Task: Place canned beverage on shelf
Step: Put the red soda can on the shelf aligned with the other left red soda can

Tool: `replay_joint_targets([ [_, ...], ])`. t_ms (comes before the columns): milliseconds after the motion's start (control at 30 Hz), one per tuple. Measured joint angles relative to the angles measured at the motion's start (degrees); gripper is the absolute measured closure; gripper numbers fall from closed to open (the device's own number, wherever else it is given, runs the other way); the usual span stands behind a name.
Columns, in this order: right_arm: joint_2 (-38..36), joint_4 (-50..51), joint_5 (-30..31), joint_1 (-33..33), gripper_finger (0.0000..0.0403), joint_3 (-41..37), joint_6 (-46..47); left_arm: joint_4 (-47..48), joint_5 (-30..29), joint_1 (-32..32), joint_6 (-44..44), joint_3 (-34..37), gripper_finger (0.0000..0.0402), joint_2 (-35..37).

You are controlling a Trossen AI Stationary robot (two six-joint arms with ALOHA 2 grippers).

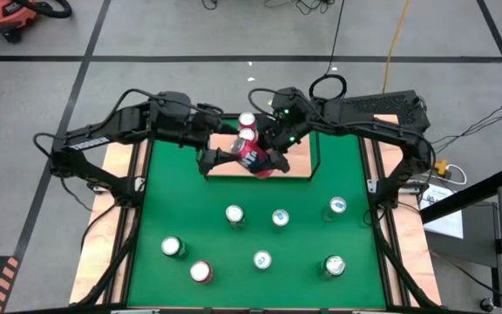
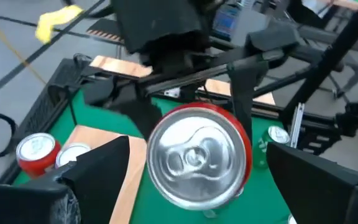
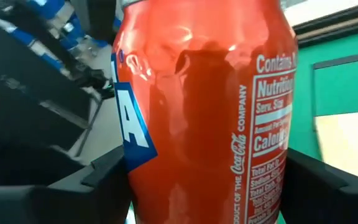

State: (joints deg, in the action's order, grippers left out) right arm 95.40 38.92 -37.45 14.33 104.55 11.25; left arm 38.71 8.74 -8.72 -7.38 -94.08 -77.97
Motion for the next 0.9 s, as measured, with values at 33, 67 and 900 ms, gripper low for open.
replay_joint_targets([
  [33, 0.3, 0.1, -0.4, 0.0, 0.0109, 0.0, -0.1, -0.3, 0.8, -0.3, 0.1, 0.0, 0.0022, -0.4],
  [67, 0.6, 0.3, -0.1, 0.0, 0.0109, 0.0, -0.5, -0.3, 2.0, -0.6, 0.2, 0.0, 0.0022, -0.7],
  [900, 1.0, 0.7, -5.1, 2.4, 0.0086, 0.0, -3.0, 0.8, 7.3, -0.9, 0.9, 0.0, 0.0123, -4.2],
])
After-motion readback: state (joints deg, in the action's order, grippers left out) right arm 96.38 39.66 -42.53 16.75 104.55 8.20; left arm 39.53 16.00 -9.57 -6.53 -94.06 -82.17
